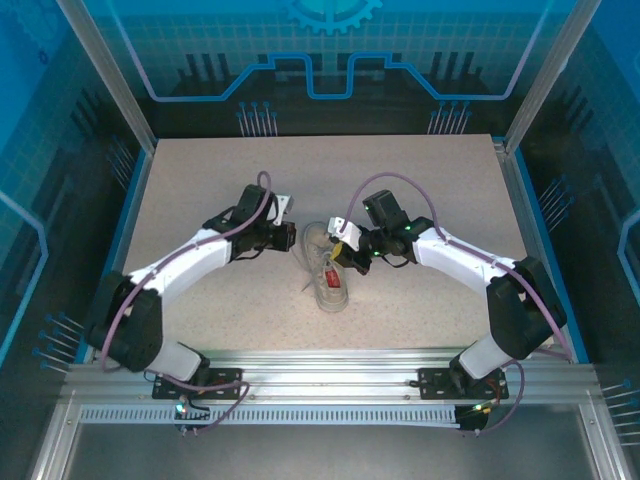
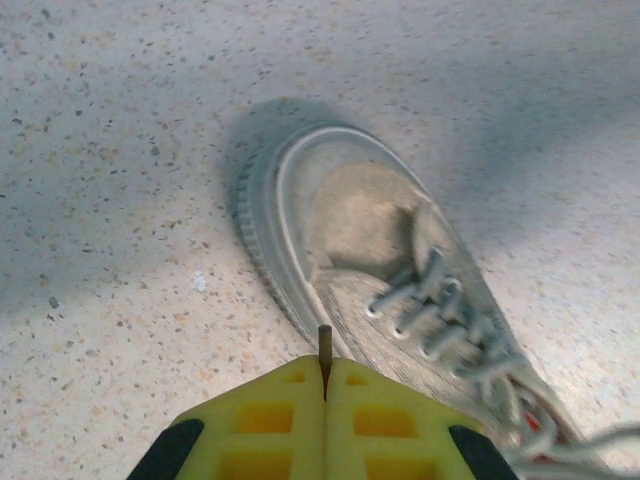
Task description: Tie the shoes
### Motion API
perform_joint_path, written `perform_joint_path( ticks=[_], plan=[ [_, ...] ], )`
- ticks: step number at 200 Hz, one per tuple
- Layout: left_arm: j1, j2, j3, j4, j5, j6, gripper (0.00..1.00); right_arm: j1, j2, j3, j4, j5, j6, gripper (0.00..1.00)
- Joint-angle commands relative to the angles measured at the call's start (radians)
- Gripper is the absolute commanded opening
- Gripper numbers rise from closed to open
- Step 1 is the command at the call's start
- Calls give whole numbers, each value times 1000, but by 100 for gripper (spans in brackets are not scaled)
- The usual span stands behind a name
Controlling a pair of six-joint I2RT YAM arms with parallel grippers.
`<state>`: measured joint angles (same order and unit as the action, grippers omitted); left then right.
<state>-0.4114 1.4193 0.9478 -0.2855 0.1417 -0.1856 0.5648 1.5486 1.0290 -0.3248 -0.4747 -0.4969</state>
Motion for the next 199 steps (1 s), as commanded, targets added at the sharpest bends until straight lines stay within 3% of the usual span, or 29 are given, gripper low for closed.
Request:
perform_joint_path(
  ticks=[1, 31, 81, 117, 165, 183, 199],
  plan=[
    [-17, -143, -104, 142, 85, 121, 0, 13, 15, 47, -42, -10, 22, 0],
    [-91, -332, -249, 257, 169, 283, 0, 13, 42, 88, -80, -3, 41, 0],
    [-312, -484, -349, 288, 73, 461, 0, 14, 93, 146, -117, -17, 76, 0],
    [-462, -324, -313, 362, 13, 512, 0, 15, 127, 185, -146, -39, 92, 0],
    [-520, 4, -167, 476, 33, 522, 0, 16, 159, 237, -202, -69, 92, 0],
    [-519, 69, -123, 482, 31, 523, 10, 16, 161, 245, -212, -70, 93, 0],
    [-519, 79, -106, 476, 42, 520, 34, 15, 156, 244, -214, -72, 98, 0]
  ],
)
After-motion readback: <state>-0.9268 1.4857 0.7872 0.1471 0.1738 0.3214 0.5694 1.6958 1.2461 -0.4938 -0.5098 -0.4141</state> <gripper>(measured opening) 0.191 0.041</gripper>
